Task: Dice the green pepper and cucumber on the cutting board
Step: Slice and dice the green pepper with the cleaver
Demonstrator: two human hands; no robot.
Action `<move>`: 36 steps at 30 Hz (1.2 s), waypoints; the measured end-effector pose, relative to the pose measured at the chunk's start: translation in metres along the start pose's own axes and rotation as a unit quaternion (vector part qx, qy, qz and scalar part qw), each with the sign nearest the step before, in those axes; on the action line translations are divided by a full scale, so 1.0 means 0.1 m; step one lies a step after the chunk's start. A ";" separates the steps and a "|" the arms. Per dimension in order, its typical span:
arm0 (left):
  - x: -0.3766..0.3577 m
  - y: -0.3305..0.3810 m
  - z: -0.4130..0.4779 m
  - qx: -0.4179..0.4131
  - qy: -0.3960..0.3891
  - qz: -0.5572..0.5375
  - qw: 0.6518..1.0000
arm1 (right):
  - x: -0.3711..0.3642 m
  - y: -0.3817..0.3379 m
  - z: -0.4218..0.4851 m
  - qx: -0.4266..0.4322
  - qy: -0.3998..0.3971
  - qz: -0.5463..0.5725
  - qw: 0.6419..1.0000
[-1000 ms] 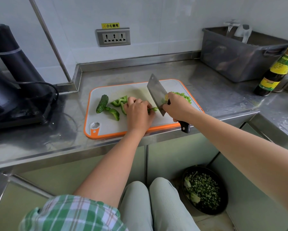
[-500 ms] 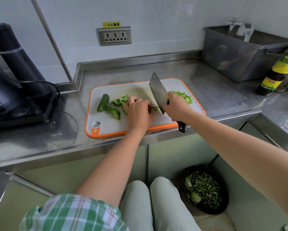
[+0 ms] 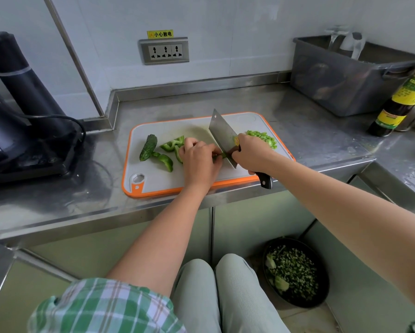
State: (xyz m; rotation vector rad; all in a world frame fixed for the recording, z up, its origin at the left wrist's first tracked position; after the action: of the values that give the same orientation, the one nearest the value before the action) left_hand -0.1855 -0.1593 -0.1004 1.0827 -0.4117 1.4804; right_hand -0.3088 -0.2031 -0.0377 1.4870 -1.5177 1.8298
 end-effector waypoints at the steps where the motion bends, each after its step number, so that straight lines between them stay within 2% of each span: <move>1: 0.00 0.00 0.00 0.000 0.002 -0.005 1.000 | -0.02 0.00 0.01 -0.001 0.008 0.003 1.000; 6: 0.01 -0.01 0.00 0.001 0.013 -0.022 1.000 | 0.03 0.03 0.00 -0.010 0.036 0.023 0.999; 12: 0.02 0.00 0.00 0.007 0.002 -0.011 1.000 | 0.07 -0.02 -0.07 0.008 -0.012 0.004 1.000; 19: 0.03 0.01 0.00 -0.002 -0.003 0.005 1.000 | -0.03 -0.01 -0.03 0.003 0.009 -0.001 1.000; 25: 0.07 0.03 -0.03 0.014 0.027 0.072 0.997 | -0.02 0.06 -0.01 -0.009 0.037 0.070 0.997; 36: 0.07 0.04 -0.04 0.019 0.033 0.066 0.997 | -0.01 -0.03 -0.04 0.010 -0.015 0.013 1.000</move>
State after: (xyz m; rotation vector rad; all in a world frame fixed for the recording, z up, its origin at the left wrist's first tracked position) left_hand -0.1893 -0.1531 -0.0956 1.0497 -0.4168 1.6428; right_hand -0.3085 -0.1980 -0.0366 1.5172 -1.5448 1.8494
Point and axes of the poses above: each hand's wrist, its own z-axis towards the middle knuckle, its own x-axis out of the back of the hand, y = z × x, the point moved 2 cm from there along z, towards the middle knuckle, and after that the axes turned 6 degrees about z, right-handed, at the moved point
